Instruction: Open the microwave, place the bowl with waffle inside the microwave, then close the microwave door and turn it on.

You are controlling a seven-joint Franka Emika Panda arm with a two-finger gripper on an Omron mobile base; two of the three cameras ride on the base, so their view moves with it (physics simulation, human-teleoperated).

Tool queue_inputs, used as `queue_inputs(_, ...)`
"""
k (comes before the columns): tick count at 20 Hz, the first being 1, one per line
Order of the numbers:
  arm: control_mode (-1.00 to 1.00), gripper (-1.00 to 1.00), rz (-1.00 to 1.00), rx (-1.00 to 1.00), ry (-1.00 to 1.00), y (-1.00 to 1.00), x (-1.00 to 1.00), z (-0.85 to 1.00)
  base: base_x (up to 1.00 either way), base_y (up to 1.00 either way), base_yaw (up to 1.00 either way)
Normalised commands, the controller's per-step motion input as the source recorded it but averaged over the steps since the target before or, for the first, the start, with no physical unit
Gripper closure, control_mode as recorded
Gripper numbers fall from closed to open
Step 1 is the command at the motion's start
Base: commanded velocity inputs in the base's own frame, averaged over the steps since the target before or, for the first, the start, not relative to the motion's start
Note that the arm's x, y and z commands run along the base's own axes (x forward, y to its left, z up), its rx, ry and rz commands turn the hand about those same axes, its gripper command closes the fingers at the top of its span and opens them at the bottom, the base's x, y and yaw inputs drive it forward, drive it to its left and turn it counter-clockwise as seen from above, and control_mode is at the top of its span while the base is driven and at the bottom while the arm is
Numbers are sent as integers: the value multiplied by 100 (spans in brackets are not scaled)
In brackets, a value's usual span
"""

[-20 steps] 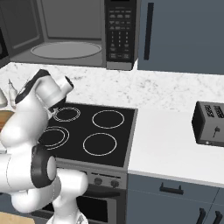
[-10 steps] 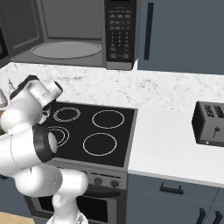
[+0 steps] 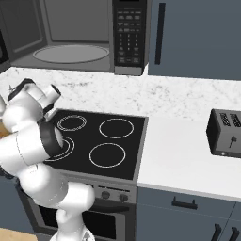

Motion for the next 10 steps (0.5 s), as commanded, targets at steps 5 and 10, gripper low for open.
queue_inputs(5, -100, -100, 0, -11, 0, 44, 10, -4, 0, 0, 0)
queue_inputs(10, -100, -100, -4, -19, 0, 48, 4, -20, 0, 0, 0)
